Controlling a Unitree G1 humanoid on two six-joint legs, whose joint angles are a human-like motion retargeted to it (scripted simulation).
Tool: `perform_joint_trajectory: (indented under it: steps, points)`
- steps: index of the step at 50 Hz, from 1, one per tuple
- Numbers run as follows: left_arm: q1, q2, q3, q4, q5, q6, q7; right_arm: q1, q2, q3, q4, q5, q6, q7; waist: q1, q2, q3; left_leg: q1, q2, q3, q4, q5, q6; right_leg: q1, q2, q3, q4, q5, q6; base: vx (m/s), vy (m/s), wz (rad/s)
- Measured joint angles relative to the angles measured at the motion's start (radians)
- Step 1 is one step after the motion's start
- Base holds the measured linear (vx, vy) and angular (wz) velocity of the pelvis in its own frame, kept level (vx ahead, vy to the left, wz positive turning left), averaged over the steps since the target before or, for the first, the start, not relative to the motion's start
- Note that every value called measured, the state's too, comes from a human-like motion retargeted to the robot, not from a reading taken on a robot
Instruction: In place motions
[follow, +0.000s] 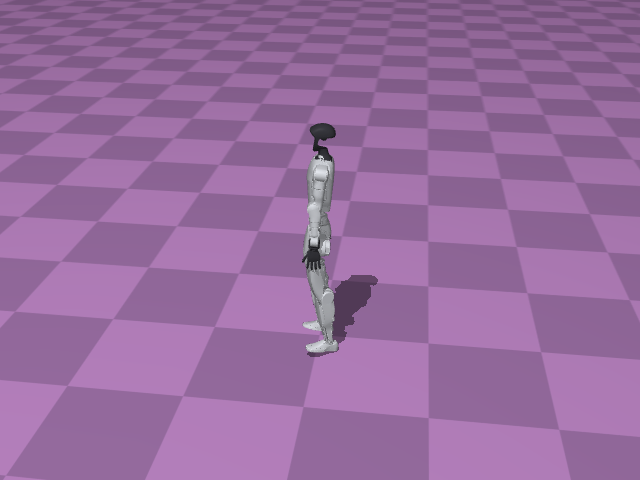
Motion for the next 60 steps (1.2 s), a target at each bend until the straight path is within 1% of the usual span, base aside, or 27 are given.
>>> perform_joint_trajectory:
  steps: [60]
  points:
    - [0.001, -0.009, 0.005, 0.003, -0.007, 0.000, -0.004, 0.000, 0.000, 0.001, 0.000, -0.013, 0.002, 0.000, -0.005, -0.001, 0.012, -0.007, 0.002, 0.000, 0.004, 0.004, 0.000, -0.005, -0.001, 0.001, 0.000, 0.003, 0.000, 0.00, 0.00, 0.00]
